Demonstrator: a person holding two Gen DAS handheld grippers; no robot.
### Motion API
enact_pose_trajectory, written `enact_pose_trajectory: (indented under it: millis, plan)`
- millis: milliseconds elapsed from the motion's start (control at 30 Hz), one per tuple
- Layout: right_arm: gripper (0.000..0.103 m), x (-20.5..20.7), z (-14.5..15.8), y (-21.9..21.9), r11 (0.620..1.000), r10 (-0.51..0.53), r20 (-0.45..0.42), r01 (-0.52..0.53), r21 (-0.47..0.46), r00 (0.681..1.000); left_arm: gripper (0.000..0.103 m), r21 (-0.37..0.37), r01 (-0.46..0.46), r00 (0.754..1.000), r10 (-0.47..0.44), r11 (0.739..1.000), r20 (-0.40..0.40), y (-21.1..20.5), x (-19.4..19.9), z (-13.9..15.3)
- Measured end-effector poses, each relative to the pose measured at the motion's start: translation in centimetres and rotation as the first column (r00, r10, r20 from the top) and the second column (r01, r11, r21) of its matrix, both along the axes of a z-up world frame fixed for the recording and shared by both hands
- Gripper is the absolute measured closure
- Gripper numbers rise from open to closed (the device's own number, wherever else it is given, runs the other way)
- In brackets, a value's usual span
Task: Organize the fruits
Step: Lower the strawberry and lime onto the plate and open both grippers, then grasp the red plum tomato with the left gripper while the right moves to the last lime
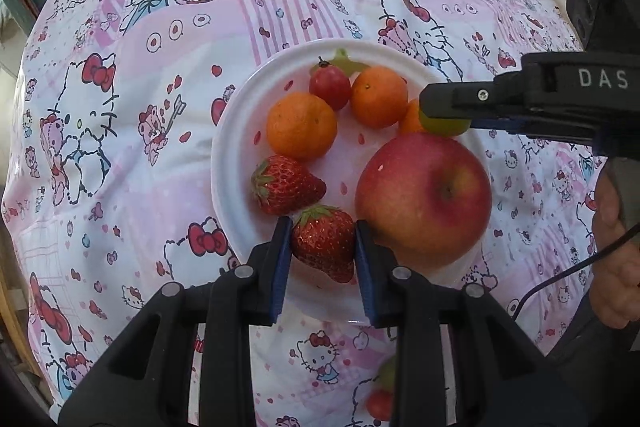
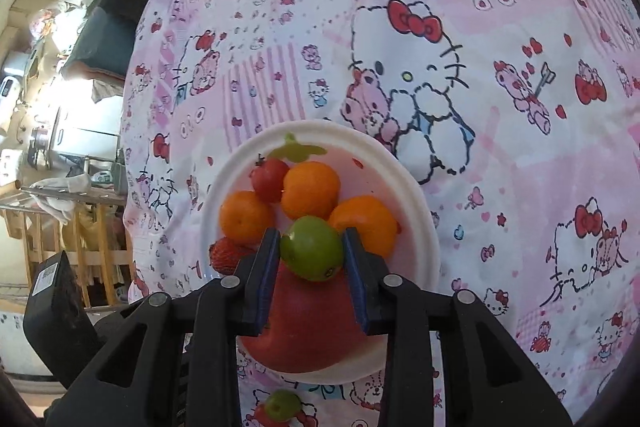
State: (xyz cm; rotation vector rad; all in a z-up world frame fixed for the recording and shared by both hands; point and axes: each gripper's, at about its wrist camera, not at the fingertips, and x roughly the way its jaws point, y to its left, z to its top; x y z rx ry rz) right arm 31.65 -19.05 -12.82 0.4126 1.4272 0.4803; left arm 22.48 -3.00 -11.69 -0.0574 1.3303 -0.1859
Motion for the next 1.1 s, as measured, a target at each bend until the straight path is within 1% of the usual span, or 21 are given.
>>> enact_pose_trajectory:
  millis: [67,133,200,267,367,400,467,600,767,867,1000,1100]
  plan:
    - [0.067,0.0,0.0,-0.1,1.0,0.001,-0.009,-0.001,0.022,1.0,0.076,-0.003,-0.002,1.0,0.002,1.0,-0.001,0.0,0.0,0.0]
    - [0.067,-0.1,0.1,-0.2,1.0,-0.001,-0.006,0.001,0.027,1.0,0.071,-0.002,-0.013,1.0,0.013,1.0,-0.002,0.1,0.0,0.1]
    - [0.067,-0.2,0.2,-0.1,0.999,-0.002,-0.007,0.002,0.035,1.0,0.056,0.023,-0.027,1.0,0.026,0.999,0.008,0.4,0.0,0.3]
    - [0.066,-0.2,0.5,0.1,0.999,0.014,0.004,-0.014,0.043,1.0,0.05,0.033,-0.038,0.999,0.037,0.999,0.017,0.6,-0.1,0.5]
    - [0.038,-0.3,1.1,0.0,0.999,0.009,0.03,-0.011,0.042,1.0,0.041,0.019,-0.053,0.998,0.053,0.998,0.028,1.1,-0.2,0.8]
    - [0.036,-0.3,1.2,-0.2,0.999,0.0,0.036,-0.002,0.048,0.999,0.038,0.015,-0.056,0.998,0.056,0.998,0.032,1.2,-0.3,1.0]
    - [0.035,-0.2,1.3,-0.5,0.998,-0.011,0.039,0.009,0.056,0.999,0.035,0.017,-0.057,0.998,0.056,0.998,0.043,1.3,-0.4,1.3]
    - [0.035,-0.1,1.8,-1.1,0.997,-0.037,0.053,0.033,0.068,0.998,0.035,0.028,-0.04,0.997,0.038,0.999,0.064,1.1,-0.5,1.8]
    - [0.035,-0.2,2.5,-1.2,0.997,-0.044,0.076,0.038,0.074,0.996,0.035,0.017,-0.032,0.996,0.03,0.999,0.085,0.8,-0.8,2.6]
    - [0.035,-0.4,2.9,-1.1,0.996,-0.04,0.088,0.033,0.077,0.995,0.035,0.031,-0.025,0.994,0.021,0.999,0.11,0.7,-1.1,3.1]
    - [0.035,-1.4,3.8,-1.6,0.997,-0.051,0.112,0.044,0.067,0.992,0.035,0.016,-0.029,0.992,0.027,0.999,0.122,1.0,-1.5,3.8]
    - [0.035,-2.5,4.8,-2.1,0.996,-0.057,0.127,0.048,0.075,0.99,0.035,0.011,-0.051,0.989,0.049,0.999,0.142,1.5,-1.9,4.4]
